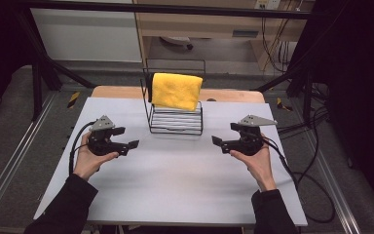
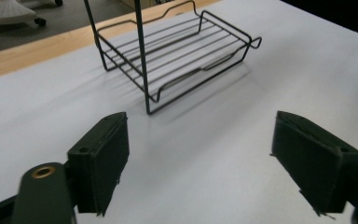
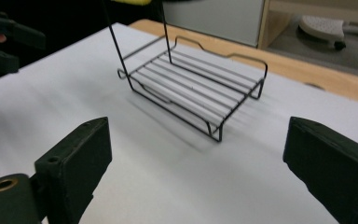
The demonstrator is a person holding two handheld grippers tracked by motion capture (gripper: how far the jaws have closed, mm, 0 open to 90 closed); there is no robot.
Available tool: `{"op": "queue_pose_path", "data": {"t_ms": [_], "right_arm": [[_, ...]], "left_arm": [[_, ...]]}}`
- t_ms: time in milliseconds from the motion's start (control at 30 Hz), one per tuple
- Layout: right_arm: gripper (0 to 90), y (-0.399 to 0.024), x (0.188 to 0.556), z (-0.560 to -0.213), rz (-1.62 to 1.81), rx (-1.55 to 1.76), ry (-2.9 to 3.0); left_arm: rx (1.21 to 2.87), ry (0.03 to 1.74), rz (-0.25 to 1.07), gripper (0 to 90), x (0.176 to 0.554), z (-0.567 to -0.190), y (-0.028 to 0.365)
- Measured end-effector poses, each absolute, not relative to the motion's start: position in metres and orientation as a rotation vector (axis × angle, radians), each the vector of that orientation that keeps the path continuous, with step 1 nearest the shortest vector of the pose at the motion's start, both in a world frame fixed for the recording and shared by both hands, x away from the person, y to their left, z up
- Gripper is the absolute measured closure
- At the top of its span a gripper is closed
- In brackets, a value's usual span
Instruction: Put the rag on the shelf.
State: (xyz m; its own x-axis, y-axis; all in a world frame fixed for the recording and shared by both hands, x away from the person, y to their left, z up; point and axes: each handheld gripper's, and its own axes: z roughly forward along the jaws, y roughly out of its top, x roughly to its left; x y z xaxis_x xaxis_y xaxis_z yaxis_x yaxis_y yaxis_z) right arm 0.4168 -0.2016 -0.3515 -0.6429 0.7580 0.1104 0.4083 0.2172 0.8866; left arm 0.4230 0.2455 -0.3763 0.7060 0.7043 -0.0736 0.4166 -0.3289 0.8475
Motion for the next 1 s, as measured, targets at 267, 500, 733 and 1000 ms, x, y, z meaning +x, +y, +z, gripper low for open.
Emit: {"op": "queue_pose_path", "data": {"t_ms": [267,500,733,1000], "right_arm": [[2.4,-0.215,0.404,-0.379,1.378,1.154,2.179],[0.7,-0.227,0.393,-0.402,1.369,1.2,2.197],[0.7,-0.241,0.382,-0.422,1.354,1.226,2.22],[0.7,-0.261,0.369,-0.439,1.357,1.226,2.238]], "left_arm": [[1.979,0.921,0.388,10.2,0.407,-0.403,0.256],[2.002,0.94,0.376,9.2,0.395,-0.421,0.265],[2.005,0.938,0.37,9.2,0.386,-0.433,0.275],[2.03,0.922,0.363,9.6,0.381,-0.443,0.28]]}}
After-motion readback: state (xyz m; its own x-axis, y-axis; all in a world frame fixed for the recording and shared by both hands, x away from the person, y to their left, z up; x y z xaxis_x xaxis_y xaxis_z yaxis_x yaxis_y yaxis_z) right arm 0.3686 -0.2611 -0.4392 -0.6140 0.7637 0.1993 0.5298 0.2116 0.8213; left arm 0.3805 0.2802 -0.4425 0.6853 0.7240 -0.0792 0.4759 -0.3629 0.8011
